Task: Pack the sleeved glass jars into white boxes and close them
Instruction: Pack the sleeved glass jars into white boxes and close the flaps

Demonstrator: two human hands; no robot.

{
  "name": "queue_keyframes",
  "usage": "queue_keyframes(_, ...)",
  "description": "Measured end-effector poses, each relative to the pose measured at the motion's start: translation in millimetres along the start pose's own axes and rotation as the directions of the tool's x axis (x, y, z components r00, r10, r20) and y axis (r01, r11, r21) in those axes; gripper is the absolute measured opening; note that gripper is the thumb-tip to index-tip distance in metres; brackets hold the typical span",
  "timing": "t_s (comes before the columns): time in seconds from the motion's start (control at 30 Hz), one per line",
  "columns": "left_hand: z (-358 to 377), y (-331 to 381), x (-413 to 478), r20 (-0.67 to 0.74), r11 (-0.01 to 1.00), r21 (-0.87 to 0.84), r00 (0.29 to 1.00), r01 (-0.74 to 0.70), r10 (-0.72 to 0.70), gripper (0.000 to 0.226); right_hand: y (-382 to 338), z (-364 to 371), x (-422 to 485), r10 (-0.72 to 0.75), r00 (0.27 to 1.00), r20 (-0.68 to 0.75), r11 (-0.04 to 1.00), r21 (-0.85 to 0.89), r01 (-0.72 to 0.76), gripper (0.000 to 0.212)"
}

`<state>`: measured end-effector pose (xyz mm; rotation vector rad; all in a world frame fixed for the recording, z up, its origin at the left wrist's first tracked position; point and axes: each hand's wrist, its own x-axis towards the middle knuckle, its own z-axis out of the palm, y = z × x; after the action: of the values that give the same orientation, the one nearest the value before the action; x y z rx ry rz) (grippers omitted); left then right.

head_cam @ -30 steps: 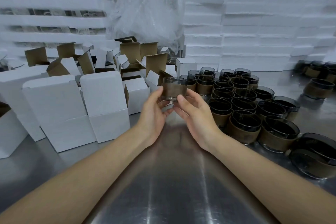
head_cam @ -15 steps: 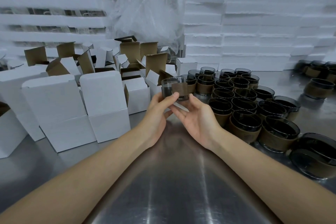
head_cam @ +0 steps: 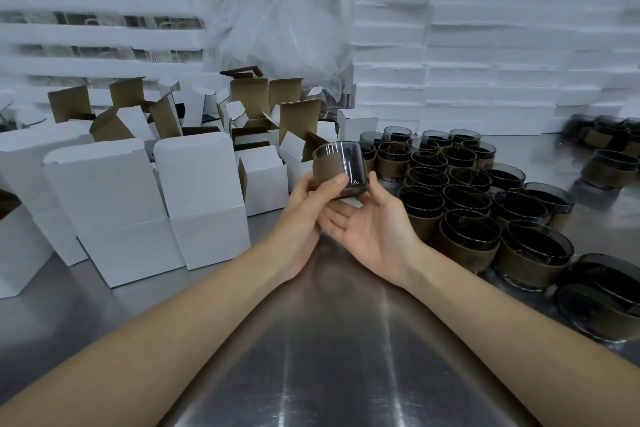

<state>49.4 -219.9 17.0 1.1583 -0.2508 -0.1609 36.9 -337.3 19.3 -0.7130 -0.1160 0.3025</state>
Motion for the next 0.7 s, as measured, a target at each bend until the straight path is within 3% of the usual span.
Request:
queue_keyframes(0.3, -1.8, 0.5, 0.7, -0.022, 0.997, 0.042, 0.998, -0.065, 0.066, 0.060, 2.0, -2.8, 2.9, 0.032, 0.995, -0.098, 0.999, -0.028, -0.035, 0.046)
queue_keyframes(0.47, -4.9, 0.2, 3.2, -0.073, 0.990, 0.090, 0.990, -0.110, 0.117, 0.060, 1.6, -5.0, 5.0, -0.075, 0.990, -0.123, 0.997, -0.043, 0.070, 0.030)
queue_keyframes(0.7, -7.5, 3.7, 2.5, -0.100, 0.979, 0.149, 0.982, -0.142, 0.158, 0.082, 0.3, -1.6, 0.7, -0.098, 0.995, -0.036, 0.991, -0.097, 0.094, 0.029)
